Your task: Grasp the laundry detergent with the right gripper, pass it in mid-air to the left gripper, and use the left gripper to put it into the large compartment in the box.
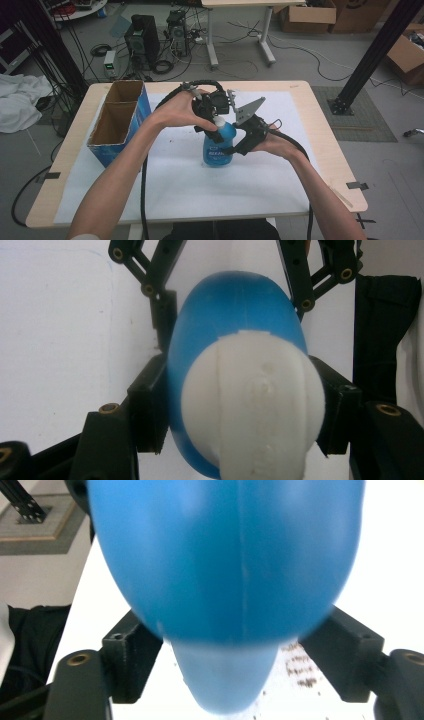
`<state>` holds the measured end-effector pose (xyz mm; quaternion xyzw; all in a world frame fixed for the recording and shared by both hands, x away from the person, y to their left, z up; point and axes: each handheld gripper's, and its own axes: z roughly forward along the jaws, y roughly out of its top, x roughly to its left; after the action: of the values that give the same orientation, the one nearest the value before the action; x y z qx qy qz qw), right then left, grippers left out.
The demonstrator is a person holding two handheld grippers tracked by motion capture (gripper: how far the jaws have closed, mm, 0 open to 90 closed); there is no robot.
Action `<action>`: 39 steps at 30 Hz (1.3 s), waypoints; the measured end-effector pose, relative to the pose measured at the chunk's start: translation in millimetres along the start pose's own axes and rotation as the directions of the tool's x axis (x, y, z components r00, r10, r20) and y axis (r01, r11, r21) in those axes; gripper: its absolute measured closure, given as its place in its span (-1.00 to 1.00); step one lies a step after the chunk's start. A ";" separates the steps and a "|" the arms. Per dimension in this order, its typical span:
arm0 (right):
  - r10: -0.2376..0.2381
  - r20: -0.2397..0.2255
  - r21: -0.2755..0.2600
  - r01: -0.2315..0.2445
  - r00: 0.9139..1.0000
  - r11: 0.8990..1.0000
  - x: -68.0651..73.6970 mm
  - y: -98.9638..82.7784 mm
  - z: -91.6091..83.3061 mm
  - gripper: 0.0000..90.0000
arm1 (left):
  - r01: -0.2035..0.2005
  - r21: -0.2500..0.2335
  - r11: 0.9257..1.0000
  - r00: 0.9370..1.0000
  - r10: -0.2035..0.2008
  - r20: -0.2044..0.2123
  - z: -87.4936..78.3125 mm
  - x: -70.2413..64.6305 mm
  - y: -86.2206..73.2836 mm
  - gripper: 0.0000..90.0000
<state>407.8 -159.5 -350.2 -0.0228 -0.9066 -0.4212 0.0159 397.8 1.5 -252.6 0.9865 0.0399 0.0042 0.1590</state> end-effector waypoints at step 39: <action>0.232 0.385 0.234 -0.338 0.893 0.912 -6.1 -41.7 -54.3 -0.66 | 0.536 -0.058 0.842 0.821 -0.536 -0.197 -88.7 34.8 -20.0 -0.15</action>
<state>412.1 -228.1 -347.3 -0.2284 -0.9339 -0.2635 -0.0795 429.1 51.0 -174.9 0.9295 0.3318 0.0612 0.1489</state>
